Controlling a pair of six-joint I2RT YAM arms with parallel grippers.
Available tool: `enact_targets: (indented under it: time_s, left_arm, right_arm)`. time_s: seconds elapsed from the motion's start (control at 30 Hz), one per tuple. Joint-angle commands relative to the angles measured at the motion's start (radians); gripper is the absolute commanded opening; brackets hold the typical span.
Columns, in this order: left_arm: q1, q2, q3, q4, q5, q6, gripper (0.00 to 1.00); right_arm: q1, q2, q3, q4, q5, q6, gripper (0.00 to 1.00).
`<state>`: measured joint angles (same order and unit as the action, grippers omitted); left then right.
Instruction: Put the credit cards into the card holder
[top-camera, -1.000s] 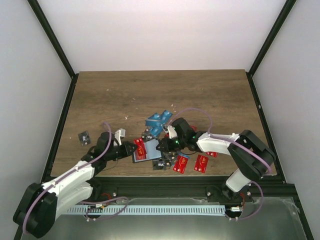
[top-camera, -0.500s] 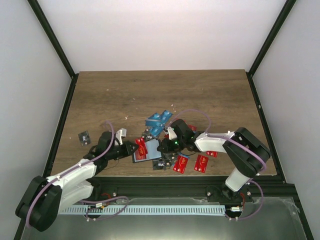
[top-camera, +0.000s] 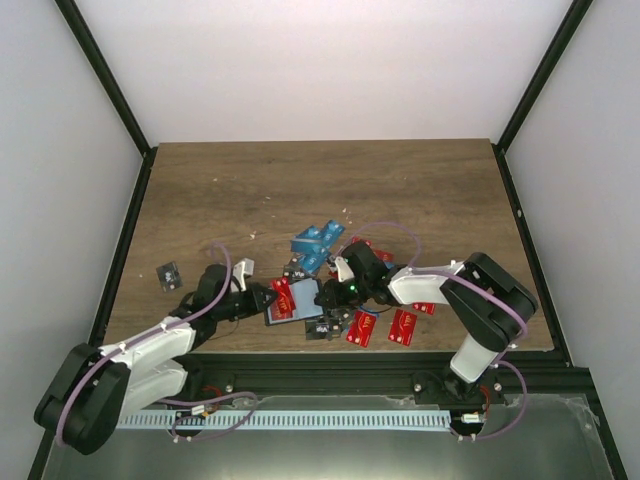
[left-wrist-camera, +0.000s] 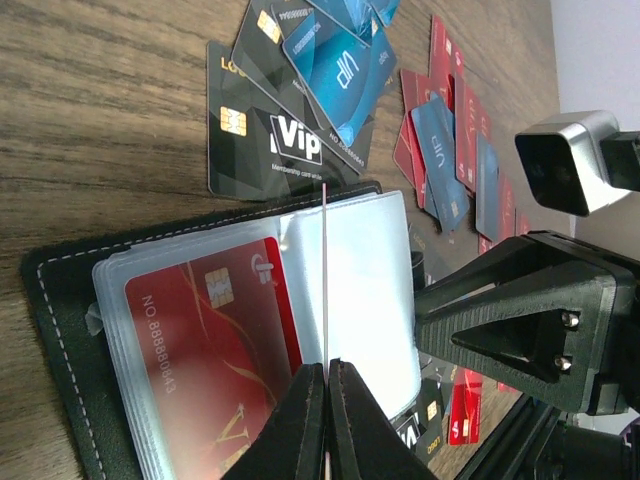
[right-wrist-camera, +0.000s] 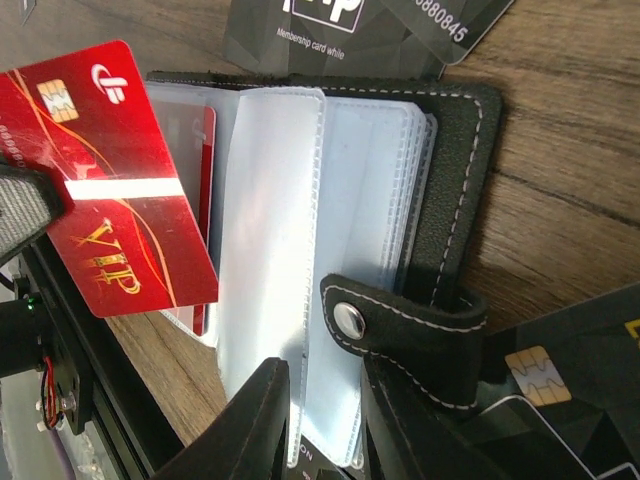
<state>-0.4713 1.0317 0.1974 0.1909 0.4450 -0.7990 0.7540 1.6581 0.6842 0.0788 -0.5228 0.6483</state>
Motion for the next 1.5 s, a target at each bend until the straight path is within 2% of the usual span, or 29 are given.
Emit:
enact_targets:
  time_s: [0.0, 0.63, 0.87, 1.47]
  left_arm:
    - [0.004, 0.023, -0.02, 0.071, 0.02, -0.009, 0.04]
    - [0.004, 0.05, -0.032, 0.134, 0.036, -0.038, 0.04]
    - [0.004, 0.04, -0.036, 0.131, 0.037, -0.044, 0.04]
    - [0.005, 0.037, -0.04, 0.118, 0.012, -0.042, 0.04]
  right_arm:
    - [-0.005, 0.013, -0.009, 0.019, -0.004, 0.004, 0.22]
    - [-0.005, 0.016, -0.034, 0.021, 0.014, 0.007, 0.23]
    - [-0.005, -0.006, -0.061, 0.046, 0.001, 0.007, 0.3]
    - [-0.005, -0.003, -0.064, 0.042, 0.007, 0.003, 0.3]
